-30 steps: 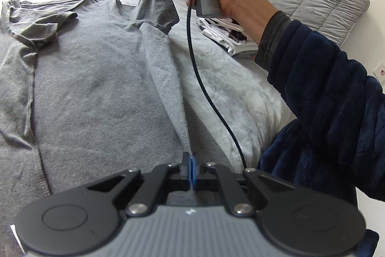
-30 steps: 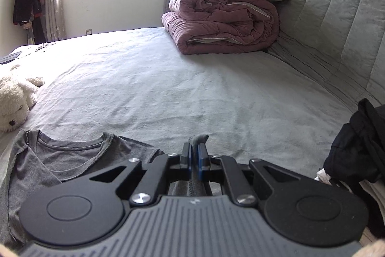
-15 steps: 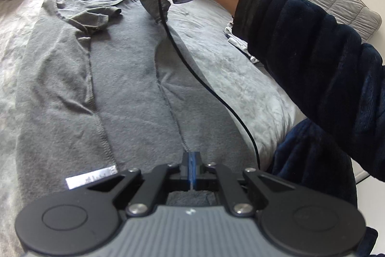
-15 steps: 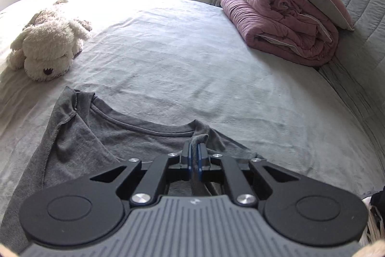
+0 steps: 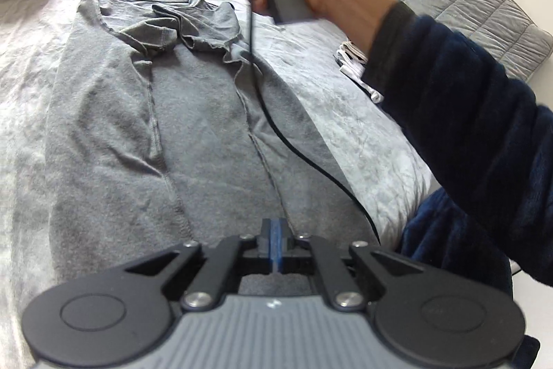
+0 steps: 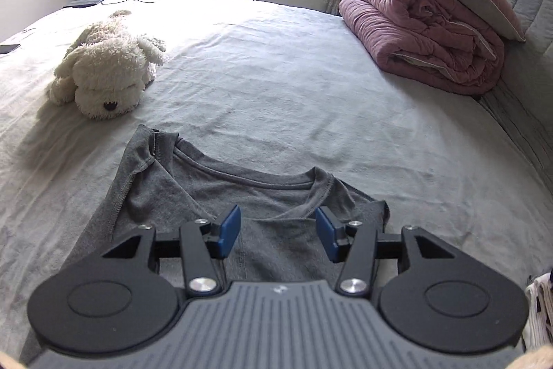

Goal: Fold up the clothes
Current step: 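Open both grippers to release the shirt and move them back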

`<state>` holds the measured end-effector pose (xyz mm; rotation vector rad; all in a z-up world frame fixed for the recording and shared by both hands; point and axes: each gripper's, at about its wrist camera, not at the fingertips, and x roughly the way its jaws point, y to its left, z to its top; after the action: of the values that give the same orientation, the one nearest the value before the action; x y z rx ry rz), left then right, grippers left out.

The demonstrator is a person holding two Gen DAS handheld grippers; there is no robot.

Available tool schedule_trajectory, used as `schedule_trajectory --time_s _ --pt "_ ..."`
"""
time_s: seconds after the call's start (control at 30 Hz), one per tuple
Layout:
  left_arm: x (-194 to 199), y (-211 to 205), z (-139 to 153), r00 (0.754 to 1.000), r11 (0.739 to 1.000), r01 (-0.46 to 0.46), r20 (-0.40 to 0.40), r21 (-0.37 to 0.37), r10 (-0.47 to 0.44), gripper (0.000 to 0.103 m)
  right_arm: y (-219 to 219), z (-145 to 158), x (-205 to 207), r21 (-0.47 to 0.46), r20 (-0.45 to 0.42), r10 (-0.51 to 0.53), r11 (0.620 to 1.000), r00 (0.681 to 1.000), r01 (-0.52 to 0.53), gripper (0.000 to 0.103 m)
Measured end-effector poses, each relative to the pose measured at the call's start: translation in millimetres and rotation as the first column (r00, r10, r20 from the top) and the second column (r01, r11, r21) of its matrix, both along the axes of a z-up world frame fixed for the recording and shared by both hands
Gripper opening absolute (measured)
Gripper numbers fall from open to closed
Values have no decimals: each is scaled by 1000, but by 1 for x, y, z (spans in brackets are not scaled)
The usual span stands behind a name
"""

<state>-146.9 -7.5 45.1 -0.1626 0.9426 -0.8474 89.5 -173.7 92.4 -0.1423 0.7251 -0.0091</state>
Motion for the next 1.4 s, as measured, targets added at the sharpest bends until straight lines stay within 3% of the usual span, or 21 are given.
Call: schedule_trajectory --time_s 0.13,0.27,0.37,0.5,0.63,0.77,0.93,1.2,1.4 --pt "21 6 9 998 997 -69 -6 -42 69 1 -33 5 -61 116 -45 21 993 999 -16 51" --pt "40 7 13 991 989 -136 -10 -56 136 1 -39 -9 -111 145 -141 49 989 989 -29 51" --pt "54 7 14 984 982 -180 -22 -59 179 3 -33 -14 -139 156 -146 88 986 985 -65 51" --pt "74 7 12 967 965 -253 -48 -68 250 6 -12 -37 -161 21 -93 155 988 983 -154 51" --pt "89 7 10 950 947 -311 -72 -82 305 8 -12 -62 -153 -59 -73 140 988 987 -145 51" --pt "98 5 13 946 942 -322 -63 -93 318 11 -19 -54 -142 -70 -20 129 989 991 -130 51" --pt "113 6 20 934 929 -356 -53 -100 352 21 -33 -44 -123 77 -51 70 995 996 -66 51" --pt "139 4 30 904 901 -428 -5 -73 428 34 -27 -52 -131 64 -95 93 994 991 -87 51" --pt "177 -19 36 892 894 -449 70 12 447 38 -36 -58 -138 81 -122 93 993 988 -83 51"
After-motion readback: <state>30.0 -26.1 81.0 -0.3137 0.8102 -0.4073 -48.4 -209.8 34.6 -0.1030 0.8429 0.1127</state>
